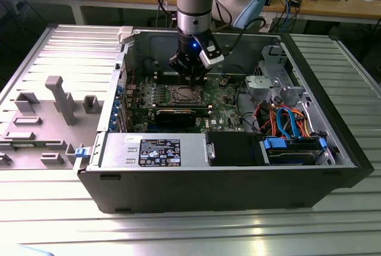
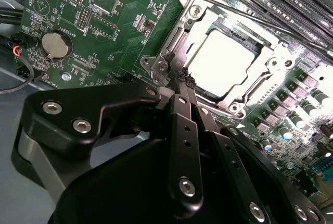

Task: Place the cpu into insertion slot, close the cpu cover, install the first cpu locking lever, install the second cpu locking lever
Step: 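Install the second cpu locking lever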

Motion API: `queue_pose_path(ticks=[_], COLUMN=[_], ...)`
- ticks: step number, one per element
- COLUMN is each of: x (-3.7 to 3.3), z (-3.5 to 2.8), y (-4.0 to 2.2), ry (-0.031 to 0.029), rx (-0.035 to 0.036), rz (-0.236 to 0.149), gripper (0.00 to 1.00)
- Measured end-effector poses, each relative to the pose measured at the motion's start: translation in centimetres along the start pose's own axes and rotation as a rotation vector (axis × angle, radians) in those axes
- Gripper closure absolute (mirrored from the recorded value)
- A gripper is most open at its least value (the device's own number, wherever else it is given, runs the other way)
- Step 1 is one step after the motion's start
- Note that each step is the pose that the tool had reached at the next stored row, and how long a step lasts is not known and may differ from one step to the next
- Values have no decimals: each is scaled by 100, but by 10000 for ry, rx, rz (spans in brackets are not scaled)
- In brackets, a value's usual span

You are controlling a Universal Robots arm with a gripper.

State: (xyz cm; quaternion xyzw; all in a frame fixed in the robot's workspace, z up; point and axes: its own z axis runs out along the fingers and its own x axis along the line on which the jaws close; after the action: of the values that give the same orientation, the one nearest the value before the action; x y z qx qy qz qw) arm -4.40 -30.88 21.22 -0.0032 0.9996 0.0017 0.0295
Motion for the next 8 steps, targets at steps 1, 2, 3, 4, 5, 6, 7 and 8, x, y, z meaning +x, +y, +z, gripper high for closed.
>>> queue_pose_path(ticks=[1, 2, 3, 4, 5, 6, 7, 8], x=[0, 0, 0, 0, 0, 0, -1, -1], z=[-2, -2, -2, -5, -9, -11, -15, -20], y=[0, 0, 0, 0, 0, 0, 0, 0], ry=[0, 0, 0, 1, 1, 1, 1, 0], rx=[1, 0, 0, 3, 3, 2, 2, 1], rz=[0, -1, 0, 0, 0, 0, 0, 0], gripper=[89, 89, 89, 89, 89, 89, 89, 89])
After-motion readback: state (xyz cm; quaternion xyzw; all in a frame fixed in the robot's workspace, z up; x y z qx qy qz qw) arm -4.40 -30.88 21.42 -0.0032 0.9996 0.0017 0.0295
